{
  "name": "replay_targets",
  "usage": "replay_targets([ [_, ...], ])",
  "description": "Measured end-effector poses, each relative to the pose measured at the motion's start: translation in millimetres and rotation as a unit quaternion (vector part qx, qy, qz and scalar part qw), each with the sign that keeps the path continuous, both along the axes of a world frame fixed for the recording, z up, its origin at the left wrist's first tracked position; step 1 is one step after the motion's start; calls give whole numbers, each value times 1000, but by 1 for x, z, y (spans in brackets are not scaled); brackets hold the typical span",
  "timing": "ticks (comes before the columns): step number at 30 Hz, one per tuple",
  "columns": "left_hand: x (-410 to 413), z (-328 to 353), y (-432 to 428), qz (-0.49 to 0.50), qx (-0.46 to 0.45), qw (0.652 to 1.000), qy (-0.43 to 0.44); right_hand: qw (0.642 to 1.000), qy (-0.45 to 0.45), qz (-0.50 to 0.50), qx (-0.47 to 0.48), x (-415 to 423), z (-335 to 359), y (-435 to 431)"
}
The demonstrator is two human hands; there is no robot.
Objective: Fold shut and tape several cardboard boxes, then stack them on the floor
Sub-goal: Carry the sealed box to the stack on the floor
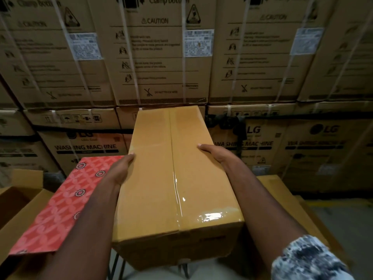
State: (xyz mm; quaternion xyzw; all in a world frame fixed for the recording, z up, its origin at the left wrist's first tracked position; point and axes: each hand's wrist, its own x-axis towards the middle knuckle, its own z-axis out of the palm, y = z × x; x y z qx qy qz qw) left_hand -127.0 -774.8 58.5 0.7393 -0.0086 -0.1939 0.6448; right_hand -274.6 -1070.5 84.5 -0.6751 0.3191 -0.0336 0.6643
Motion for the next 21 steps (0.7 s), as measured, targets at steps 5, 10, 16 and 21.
replay_targets([
  [5,-38,-8,-24,-12,-4,1000,11,1000,-1,-11,-2,-41,-11,-24],
  [10,-79,-7,-68,-30,-21,999,10,1000,13,-20,-4,-80,-24,-59],
  [16,-120,-11,-135,-86,-50,995,10,999,14,-50,-2,-138,-34,-119],
  [21,-171,-19,-211,-102,-58,993,11,997,10,-75,15,-195,-41,-184],
])
